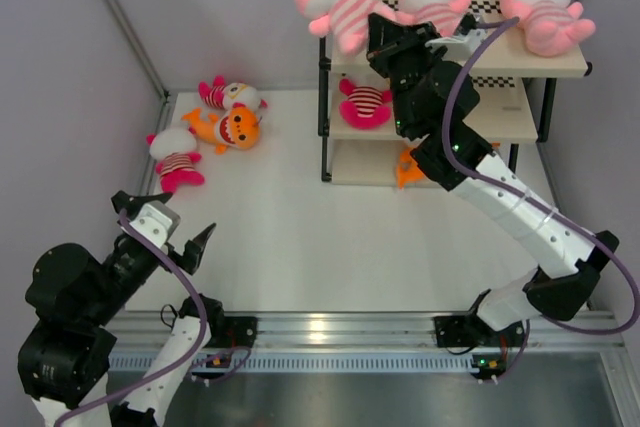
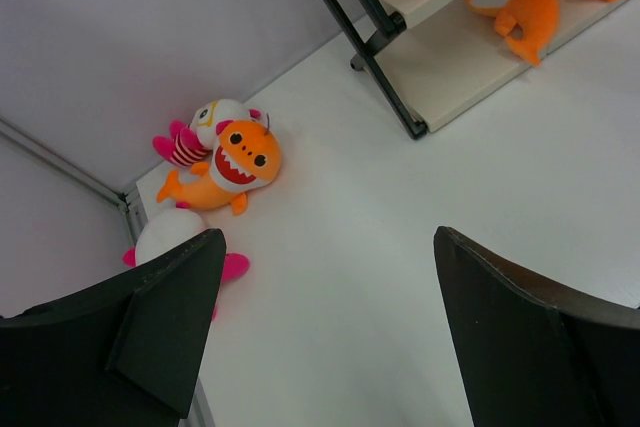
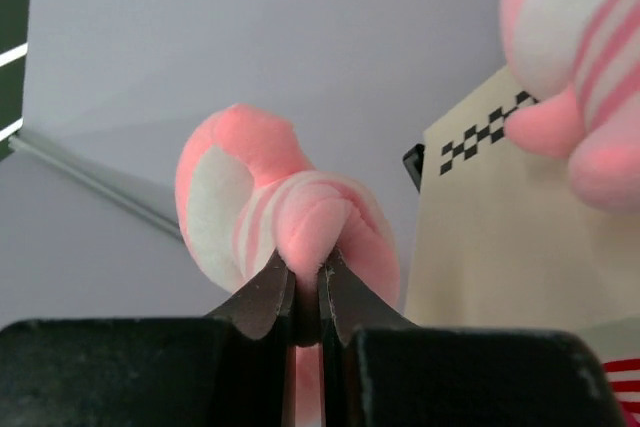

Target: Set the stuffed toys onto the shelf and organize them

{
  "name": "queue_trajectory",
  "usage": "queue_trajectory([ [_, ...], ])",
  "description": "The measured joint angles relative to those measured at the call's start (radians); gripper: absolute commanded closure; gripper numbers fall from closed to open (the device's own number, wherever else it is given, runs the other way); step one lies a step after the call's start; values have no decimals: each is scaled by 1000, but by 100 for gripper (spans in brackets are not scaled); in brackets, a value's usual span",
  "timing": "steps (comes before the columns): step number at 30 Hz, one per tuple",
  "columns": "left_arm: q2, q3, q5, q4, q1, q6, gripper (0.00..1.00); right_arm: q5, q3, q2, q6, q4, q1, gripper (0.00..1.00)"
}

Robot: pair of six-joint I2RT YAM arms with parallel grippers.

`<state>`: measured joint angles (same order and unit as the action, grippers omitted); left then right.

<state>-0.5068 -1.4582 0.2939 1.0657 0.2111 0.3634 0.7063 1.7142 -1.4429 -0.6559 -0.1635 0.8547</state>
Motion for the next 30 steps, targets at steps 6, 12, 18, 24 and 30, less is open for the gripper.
queue_trajectory([
  [6, -2, 0, 5, -8, 0, 0, 10, 229, 1, -58, -146, -21, 6, 100],
  [12, -2, 0, 8, -13, 0, 1, 10, 352, 4, -121, -259, -10, 13, 100],
  [18, -2, 8, 7, -19, 0, 3, 10, 483, 168, -244, -305, 48, 20, 100],
  [24, -2, 12, 3, -19, 0, 6, 9, 575, 182, -255, -334, 60, 35, 86],
  [30, -2, 13, -5, -19, 0, 14, 9, 615, 78, -208, -353, 36, 35, 47],
])
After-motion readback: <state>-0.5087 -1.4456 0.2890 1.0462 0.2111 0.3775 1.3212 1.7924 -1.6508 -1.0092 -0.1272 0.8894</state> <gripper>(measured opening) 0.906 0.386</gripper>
